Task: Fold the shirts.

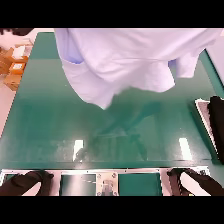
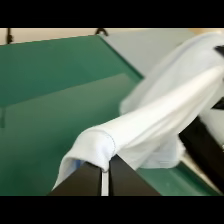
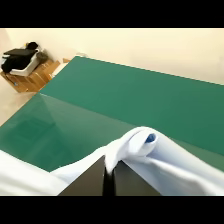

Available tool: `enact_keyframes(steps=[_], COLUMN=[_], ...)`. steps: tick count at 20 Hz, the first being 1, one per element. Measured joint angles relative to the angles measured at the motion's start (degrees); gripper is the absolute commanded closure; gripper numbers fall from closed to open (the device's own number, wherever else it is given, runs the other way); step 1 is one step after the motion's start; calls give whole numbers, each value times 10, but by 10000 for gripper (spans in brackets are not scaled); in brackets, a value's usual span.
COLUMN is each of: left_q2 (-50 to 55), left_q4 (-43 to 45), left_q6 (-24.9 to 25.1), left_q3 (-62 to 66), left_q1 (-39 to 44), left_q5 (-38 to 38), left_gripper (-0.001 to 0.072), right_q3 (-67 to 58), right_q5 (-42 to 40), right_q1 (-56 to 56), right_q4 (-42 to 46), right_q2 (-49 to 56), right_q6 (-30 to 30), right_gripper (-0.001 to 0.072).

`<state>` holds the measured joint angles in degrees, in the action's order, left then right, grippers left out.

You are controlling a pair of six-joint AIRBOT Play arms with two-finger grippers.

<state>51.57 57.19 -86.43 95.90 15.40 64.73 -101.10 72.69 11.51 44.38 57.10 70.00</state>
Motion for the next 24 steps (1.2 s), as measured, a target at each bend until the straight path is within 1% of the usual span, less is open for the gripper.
enact_keyframes(steps=[3,5,8,9,10,11,12,13,14,15,17,19,20,21,24], left_q2=[10,22,51,66,81,101,120,143,164,183,210,225,229,233,238], left_q4=[69,103,129,133,134,135,137,138,138,139,145,165,180,191,218], left_q6=[-12,-15,-13,-11,-9,-7,-4,1,5,9,17,21,23,24,25], left_q3=[-20,-71,-188,-233,-272,-311,-340,-362,-378,-388,-398,-400,-398,-396,-394], left_q1=[-1,-1,-1,-1,-1,-1,-1,-1,-1,-1,-1,-1,-1,-1,-1], left_q5=[31,38,15,-2,-21,-43,-62,-84,-103,-116,-136,-138,-135,-130,-120], left_gripper=[685,685,685,684,684,685,684,685,684,684,685,685,684,684,685], right_q3=[57,135,296,350,406,455,490,517,531,537,526,499,488,480,495], right_q5=[1,-12,-75,-107,-146,-186,-222,-254,-277,-292,-286,-243,-211,-185,-123], right_q1=[-6,-26,-87,-113,-143,-172,-194,-212,-220,-221,-197,-146,-113,-81,-15], right_q4=[7,10,14,13,11,8,4,1,-1,-2,-4,-2,0,2,-5], right_q2=[-5,-1,21,33,50,70,90,113,131,146,160,161,158,153,141], right_q6=[-1,-10,-23,-25,-27,-28,-29,-29,-29,-30,-30,-30,-30,-30,-30], right_gripper=[696,696,695,672,585,552,547,444,308,290,290,280,251,191,192])
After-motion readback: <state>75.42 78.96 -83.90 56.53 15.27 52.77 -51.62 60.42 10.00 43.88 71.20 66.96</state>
